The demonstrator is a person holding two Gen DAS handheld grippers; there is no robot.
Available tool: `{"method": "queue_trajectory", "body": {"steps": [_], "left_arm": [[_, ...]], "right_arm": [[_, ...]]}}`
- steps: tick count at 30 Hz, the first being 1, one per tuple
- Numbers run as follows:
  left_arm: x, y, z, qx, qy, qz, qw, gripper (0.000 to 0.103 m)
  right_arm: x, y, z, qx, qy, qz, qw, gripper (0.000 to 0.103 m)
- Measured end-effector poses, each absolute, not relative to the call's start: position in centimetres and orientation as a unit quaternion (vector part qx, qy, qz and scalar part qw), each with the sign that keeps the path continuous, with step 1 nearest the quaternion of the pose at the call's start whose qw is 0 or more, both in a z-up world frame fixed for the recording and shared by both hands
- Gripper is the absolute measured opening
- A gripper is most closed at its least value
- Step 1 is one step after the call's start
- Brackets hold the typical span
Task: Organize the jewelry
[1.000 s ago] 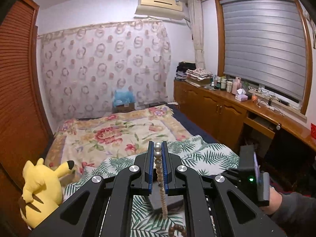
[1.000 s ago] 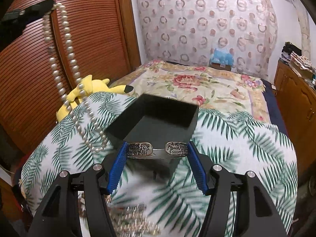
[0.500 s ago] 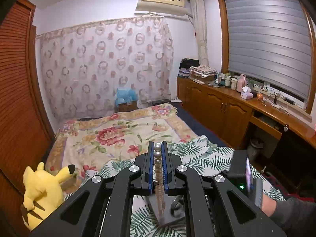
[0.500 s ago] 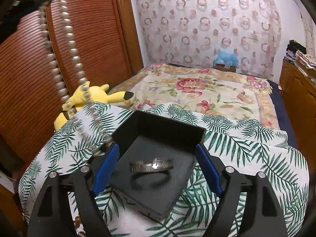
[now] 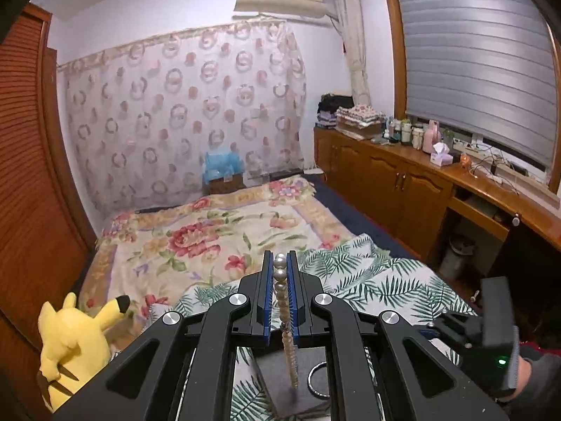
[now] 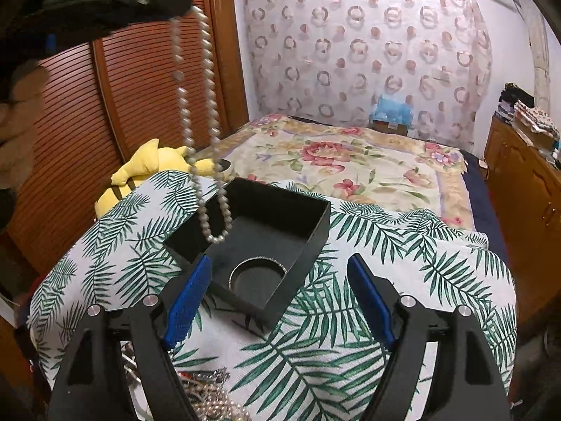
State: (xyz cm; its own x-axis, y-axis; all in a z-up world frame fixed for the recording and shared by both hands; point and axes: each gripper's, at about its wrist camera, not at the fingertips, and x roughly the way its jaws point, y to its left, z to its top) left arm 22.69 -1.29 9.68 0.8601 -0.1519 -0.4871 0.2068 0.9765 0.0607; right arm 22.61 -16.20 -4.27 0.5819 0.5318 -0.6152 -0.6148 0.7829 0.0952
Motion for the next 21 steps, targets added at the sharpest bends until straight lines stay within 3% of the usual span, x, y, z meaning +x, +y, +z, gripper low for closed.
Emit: {"method": "queue_trajectory", "body": {"steps": [6,9,12,17,21], "left_arm": [[22.9,-0.8,7.3,0.048,0.278,-0.096,0.955,0.008],[21.6,-0.5,6.1,0.043,0.285,-0.100,0.952,0.008],[19.4,-0.1,4.0,0.040,0.294,-0.106,0.949,0.023],[16.1,0.1,1.5,0.041,0.303,-0.111,0.945,0.024],[13.8,0.3,-0.6,0.031,0.316,-0.121,0.941,0.029]], "right_arm": [[21.1,-17.4,-4.5,-0.049,0.325,0.315,0.890,0.081],[19.6,-18.2,-4.8,-0.045,0.326,0.313,0.891,0.076],[17.9,-18.8,-5.6,-0.040,0.335,0.316,0.887,0.069],[15.8,-19.0,-7.2,-0.050,0.355,0.320,0.877,0.056],[14.4,-18.8,-8.4,-0.068,0.367,0.319,0.871,0.054]]}}
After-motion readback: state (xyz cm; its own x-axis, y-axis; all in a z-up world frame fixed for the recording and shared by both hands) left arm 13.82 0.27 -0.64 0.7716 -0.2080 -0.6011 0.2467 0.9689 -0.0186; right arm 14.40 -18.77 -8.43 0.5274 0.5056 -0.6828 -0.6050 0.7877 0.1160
